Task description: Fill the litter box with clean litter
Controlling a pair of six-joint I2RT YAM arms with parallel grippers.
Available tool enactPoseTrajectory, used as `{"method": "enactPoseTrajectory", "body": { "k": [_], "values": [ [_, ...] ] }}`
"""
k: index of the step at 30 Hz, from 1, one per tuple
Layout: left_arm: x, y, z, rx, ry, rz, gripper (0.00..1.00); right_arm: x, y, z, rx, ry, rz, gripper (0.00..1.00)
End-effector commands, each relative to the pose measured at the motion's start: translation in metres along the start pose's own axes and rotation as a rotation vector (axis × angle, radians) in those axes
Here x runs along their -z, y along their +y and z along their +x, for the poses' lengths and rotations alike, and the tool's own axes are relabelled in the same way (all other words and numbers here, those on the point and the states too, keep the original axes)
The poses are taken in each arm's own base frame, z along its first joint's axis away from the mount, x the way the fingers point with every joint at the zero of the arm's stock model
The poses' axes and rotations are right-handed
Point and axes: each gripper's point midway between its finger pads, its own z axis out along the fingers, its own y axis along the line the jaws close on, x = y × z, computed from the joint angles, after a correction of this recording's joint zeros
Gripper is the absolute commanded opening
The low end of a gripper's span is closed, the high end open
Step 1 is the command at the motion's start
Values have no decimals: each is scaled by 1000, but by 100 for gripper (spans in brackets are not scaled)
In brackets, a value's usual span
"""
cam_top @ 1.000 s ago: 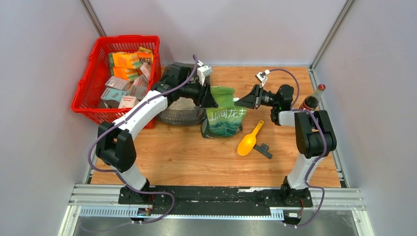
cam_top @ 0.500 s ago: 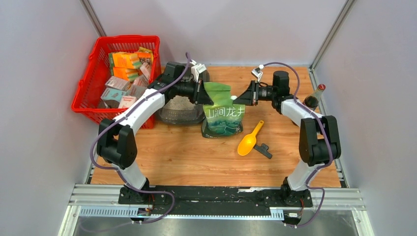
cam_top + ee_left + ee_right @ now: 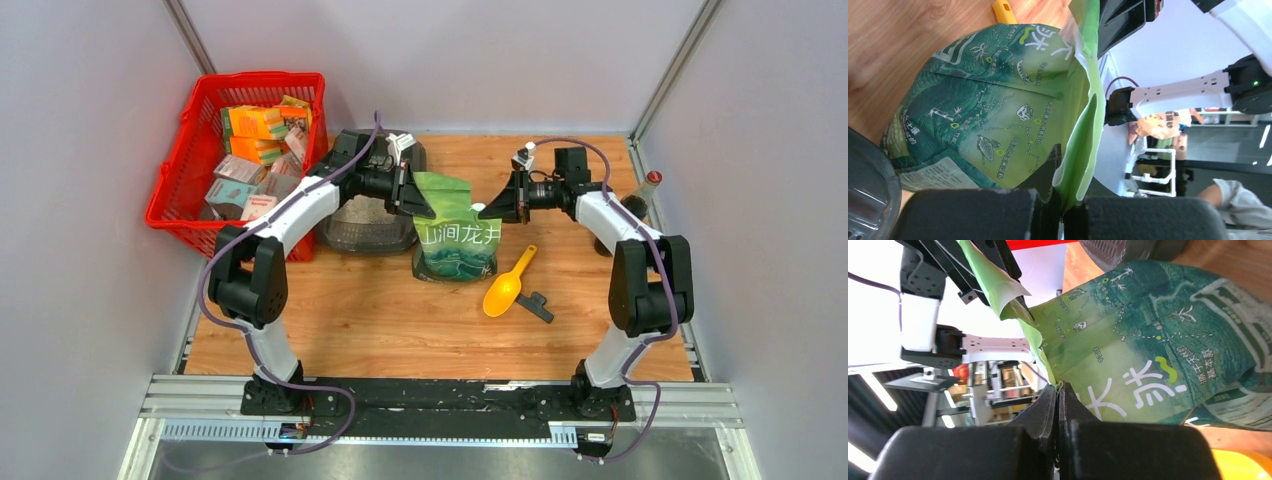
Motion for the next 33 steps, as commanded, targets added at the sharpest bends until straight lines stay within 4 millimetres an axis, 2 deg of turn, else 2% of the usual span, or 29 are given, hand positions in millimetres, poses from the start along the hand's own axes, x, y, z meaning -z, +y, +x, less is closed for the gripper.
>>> {"method": "enactPoseTrajectory", "body": {
  "k": [1,6,9,11,12,14,16,17,18,19,20,21,24,26,28,29,31,33],
  "values": [
    [6,24,-11,151,-39,-66,0,16,38,-1,-163,55,-132,0],
    [9,16,-8,210,-13,-9,0,22,49,1,-231,86,-158,0],
    [7,19,7,329,52,34,0,23,49,8,-298,138,-180,0],
    [5,28,16,445,86,10,0,22,40,12,-379,162,-182,0],
    [4,33,16,456,81,-11,0,21,33,14,-413,152,-169,0],
    [3,35,10,436,57,-15,1,21,35,17,-440,156,-164,0],
    [4,36,0,431,35,-44,14,20,37,19,-467,153,-153,0],
    [6,34,-5,408,22,-43,29,20,39,18,-467,150,-149,0],
    [8,30,-11,380,10,-39,33,19,42,18,-456,148,-146,0],
    [13,21,-21,303,-10,-33,38,19,47,16,-435,145,-145,0],
    [18,18,-24,274,-20,-45,46,18,48,14,-439,144,-143,0],
    [23,15,-28,233,-32,-60,50,17,48,12,-439,137,-135,0],
    [47,3,-47,18,-104,-147,56,17,48,8,-450,133,-130,0],
    [65,-12,-63,-233,-169,-227,63,16,47,9,-463,135,-127,0],
    [80,-21,-70,-485,-222,-315,67,16,46,10,-472,137,-125,0],
    [85,-27,-85,-612,-281,-345,69,16,46,10,-475,137,-126,0],
    [84,-43,-82,-865,-283,-346,70,16,46,10,-478,138,-126,0],
    [72,-61,-75,-1039,-238,-293,71,16,48,10,-477,138,-126,0]
  ]
}}
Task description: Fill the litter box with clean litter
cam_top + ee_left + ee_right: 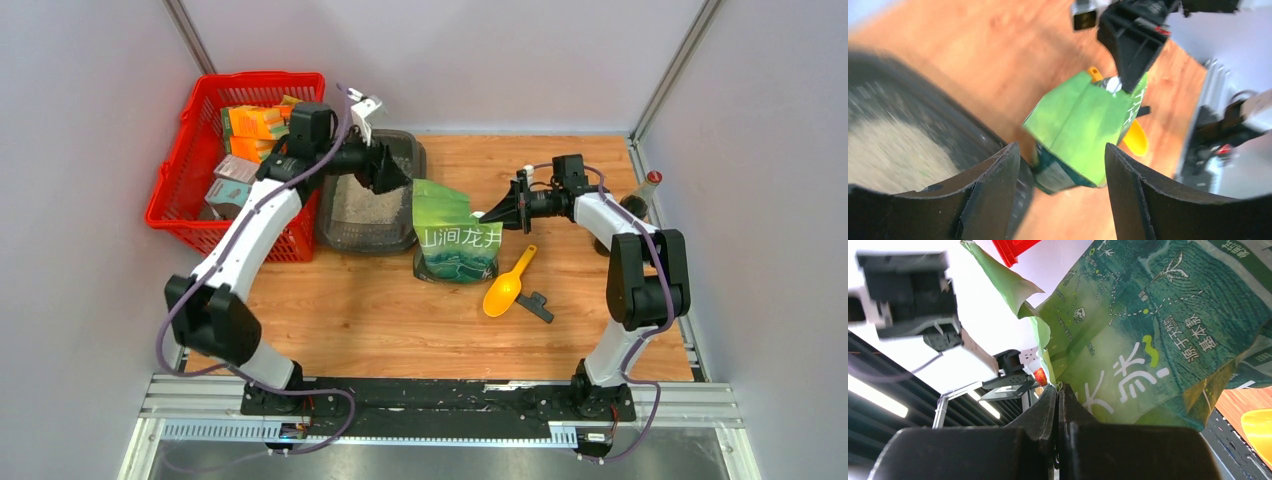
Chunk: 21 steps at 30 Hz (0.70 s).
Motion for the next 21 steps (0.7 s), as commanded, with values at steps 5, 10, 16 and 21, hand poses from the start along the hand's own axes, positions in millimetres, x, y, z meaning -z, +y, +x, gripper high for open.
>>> {"method": "enactPoseTrajectory", "body": {
  "k": [5,10,16,21],
  "values": [
    [-29,-79,3,-923,37,291,72,13,44,25,-3,93,-79,0],
    [-60,-77,32,-1027,152,393,72,14,42,27,-17,94,-77,0],
    [-79,-67,60,-1030,244,411,73,13,40,27,-26,97,-77,0],
    [-85,-63,77,-964,297,442,68,13,40,25,-27,93,-75,0]
  ]
}}
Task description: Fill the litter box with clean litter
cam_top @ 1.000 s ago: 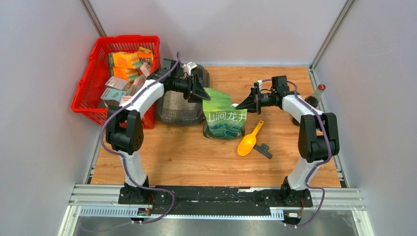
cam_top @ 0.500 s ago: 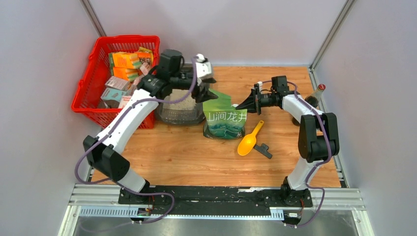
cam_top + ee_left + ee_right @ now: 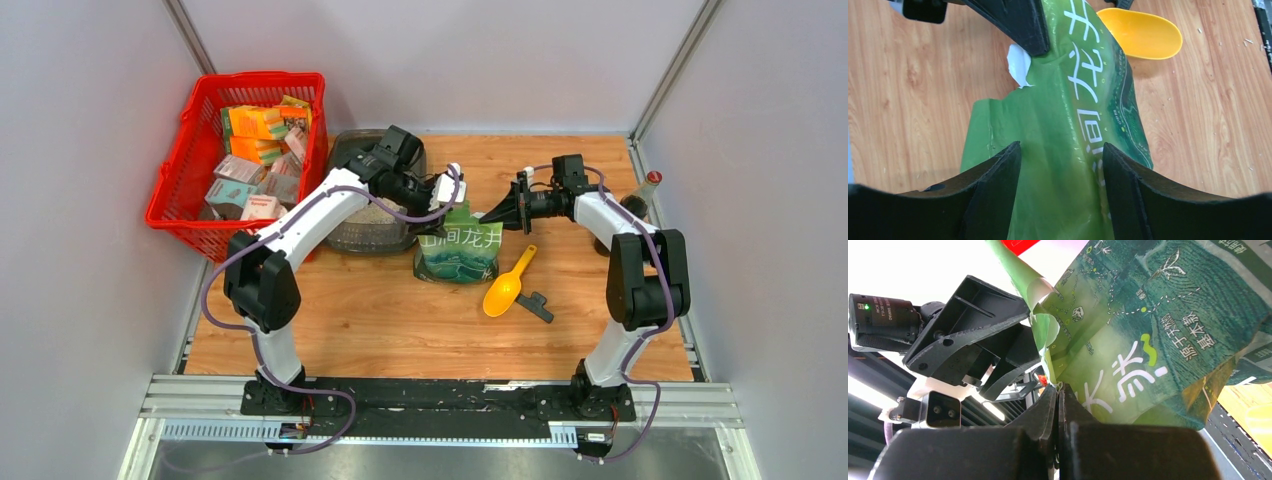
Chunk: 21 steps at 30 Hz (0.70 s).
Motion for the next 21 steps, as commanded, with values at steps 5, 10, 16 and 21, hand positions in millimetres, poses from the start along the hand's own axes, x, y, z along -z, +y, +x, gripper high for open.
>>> {"method": "enactPoseTrajectory", "body": {
  "k": [5,10,16,21],
  "values": [
    [-2,-13,-6,-17,-11,87,50,13,37,22,12,79,-73,0],
    [-3,-15,-1,16,6,91,31,20,38,8,83,-8,-35,24],
    [-2,-14,-7,47,-36,32,20,42,66,-12,387,-134,1,43],
    [-1,-17,-14,125,-69,20,20,79,85,-9,1204,-177,285,47]
  ]
}}
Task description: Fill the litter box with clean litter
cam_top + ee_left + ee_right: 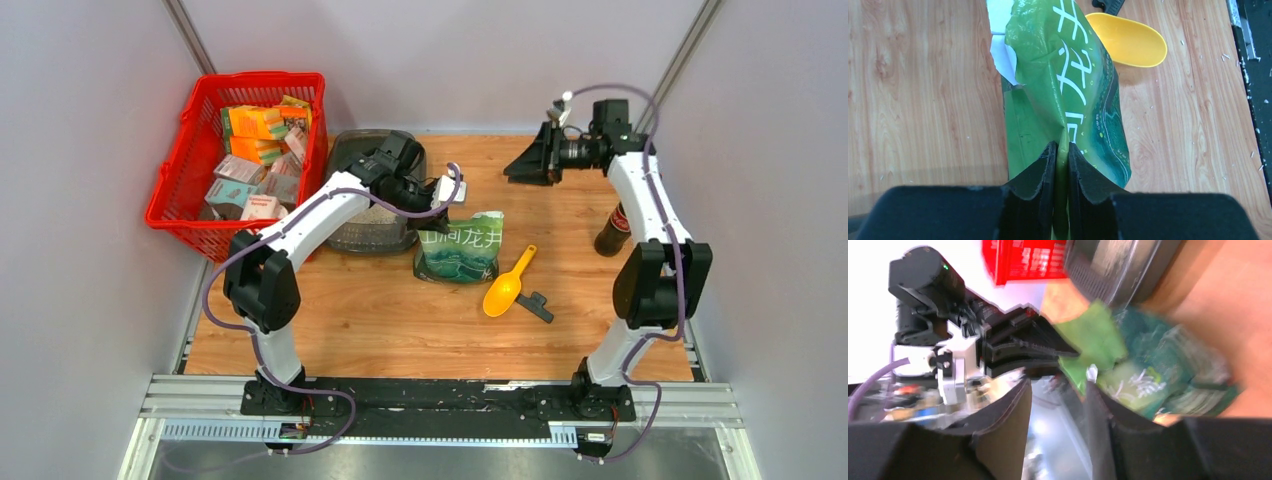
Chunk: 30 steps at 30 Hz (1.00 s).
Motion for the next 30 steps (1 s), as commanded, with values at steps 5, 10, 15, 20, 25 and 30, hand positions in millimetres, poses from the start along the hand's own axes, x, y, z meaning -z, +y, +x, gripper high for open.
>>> {"method": "enactPoseTrajectory", "body": {
  "k": [5,10,15,20,25,30],
  "values": [
    [3,-9,-19,80,-77,-11,20,26,40,50,1449,21,129,51],
    [3,-4,-21,124,-100,-29,20,1,18,76,1786,67,111,53],
    [4,-1,-23,167,-120,-36,21,-21,15,78,1896,120,40,54],
    [4,2,-23,200,-133,-41,21,-37,-2,84,1952,218,-16,56],
    [6,6,-21,223,-144,-56,21,-47,-17,82,1960,267,-46,58],
    [9,8,-23,226,-159,-63,20,-51,-31,78,1939,306,-29,57]
  ]
}}
